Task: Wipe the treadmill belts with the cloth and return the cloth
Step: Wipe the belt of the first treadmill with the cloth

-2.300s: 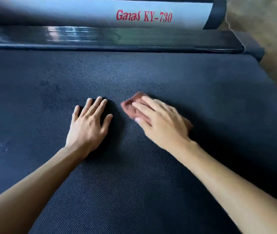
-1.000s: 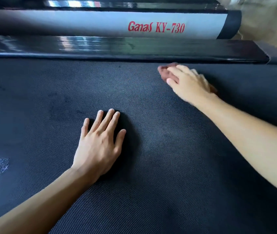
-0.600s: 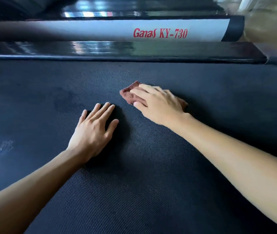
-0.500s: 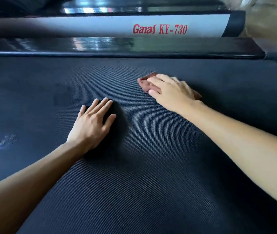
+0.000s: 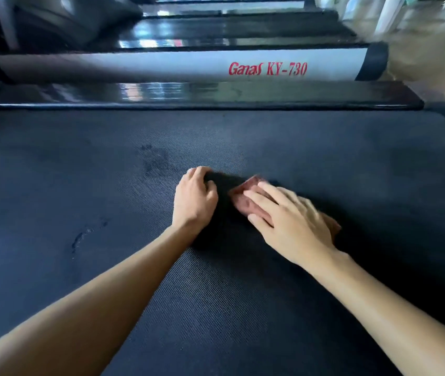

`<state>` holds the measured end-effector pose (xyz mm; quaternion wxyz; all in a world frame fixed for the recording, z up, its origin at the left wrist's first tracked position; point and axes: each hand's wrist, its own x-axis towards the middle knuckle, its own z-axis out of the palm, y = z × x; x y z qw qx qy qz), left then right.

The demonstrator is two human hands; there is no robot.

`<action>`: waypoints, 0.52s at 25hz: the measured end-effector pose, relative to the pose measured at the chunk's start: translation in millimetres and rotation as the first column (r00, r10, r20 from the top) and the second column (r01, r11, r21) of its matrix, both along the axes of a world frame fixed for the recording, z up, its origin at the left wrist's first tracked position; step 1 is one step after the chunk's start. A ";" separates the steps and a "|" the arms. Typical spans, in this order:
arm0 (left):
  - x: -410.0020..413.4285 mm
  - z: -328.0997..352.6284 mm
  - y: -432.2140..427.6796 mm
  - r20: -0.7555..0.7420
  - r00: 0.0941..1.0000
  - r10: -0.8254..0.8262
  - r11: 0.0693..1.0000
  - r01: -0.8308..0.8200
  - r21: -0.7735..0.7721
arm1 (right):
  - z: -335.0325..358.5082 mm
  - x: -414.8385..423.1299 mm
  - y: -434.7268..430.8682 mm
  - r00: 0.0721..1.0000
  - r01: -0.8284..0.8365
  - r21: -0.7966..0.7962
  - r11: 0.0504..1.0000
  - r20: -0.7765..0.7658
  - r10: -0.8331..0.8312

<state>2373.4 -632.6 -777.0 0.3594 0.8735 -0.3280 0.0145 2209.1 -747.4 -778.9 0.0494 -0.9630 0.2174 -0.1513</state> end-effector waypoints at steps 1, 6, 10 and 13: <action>2.5 0.0 14.6 0.025 1.000 0.012 0.999 -0.013 0.049 | 1.5 -11.4 2.4 0.998 0.043 0.012 0.999 -0.036 -0.043; 57.9 -6.0 139.6 0.283 0.959 -0.030 0.941 -0.068 0.330 | 6.1 57.4 -3.6 0.946 0.308 0.051 0.950 -0.125 -0.300; 90.3 -20.0 185.4 0.220 0.973 -0.063 0.902 -0.038 0.429 | -2.8 108.3 109.8 0.997 0.073 0.054 0.996 -0.022 -0.072; 94.5 -25.8 187.4 0.218 0.971 -0.099 0.920 0.006 0.391 | -4.3 40.4 172.9 0.994 -0.110 0.077 0.991 0.019 0.109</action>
